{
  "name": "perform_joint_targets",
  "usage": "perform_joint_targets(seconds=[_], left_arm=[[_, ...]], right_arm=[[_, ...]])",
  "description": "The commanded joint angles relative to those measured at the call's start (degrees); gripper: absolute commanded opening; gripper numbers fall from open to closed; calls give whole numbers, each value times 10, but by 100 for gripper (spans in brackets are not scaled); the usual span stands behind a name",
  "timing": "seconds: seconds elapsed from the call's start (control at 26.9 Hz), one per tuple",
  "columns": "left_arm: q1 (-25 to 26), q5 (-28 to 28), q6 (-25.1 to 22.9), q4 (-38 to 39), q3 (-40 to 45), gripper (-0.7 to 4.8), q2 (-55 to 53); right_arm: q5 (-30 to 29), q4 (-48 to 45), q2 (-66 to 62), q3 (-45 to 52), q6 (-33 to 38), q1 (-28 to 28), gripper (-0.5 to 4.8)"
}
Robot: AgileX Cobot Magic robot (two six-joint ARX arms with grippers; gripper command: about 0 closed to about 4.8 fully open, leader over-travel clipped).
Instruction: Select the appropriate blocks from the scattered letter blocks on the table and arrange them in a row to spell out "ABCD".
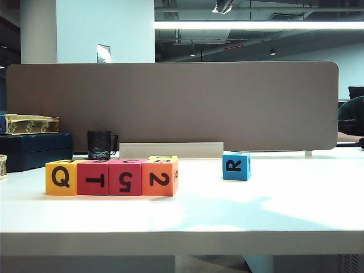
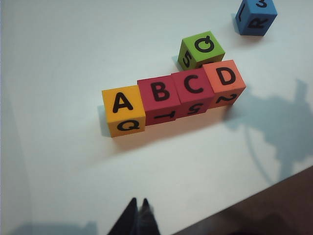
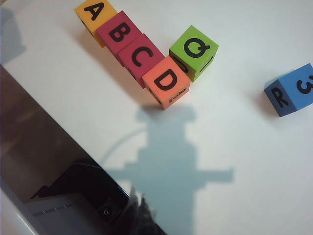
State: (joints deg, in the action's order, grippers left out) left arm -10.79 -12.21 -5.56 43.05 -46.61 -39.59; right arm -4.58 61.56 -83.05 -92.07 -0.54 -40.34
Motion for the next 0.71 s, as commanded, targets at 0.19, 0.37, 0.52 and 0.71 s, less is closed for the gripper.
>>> perform_joint_targets(seconds=[0.19, 0.37, 0.52, 0.71], left_arm=[[0, 34, -30, -11, 0, -5, 0], [1, 35, -25, -133, 54, -5, 28], [1, 66, 12, -344, 183, -5, 90], [2, 117, 39, -400, 263, -5, 156]], right_arm=[[-3, -5, 2, -2, -1, -1, 0], [-2, -5, 2, -2, -1, 0, 0], [-2, -5, 2, -2, -1, 0, 0], [-2, -5, 2, -2, -1, 0, 0]])
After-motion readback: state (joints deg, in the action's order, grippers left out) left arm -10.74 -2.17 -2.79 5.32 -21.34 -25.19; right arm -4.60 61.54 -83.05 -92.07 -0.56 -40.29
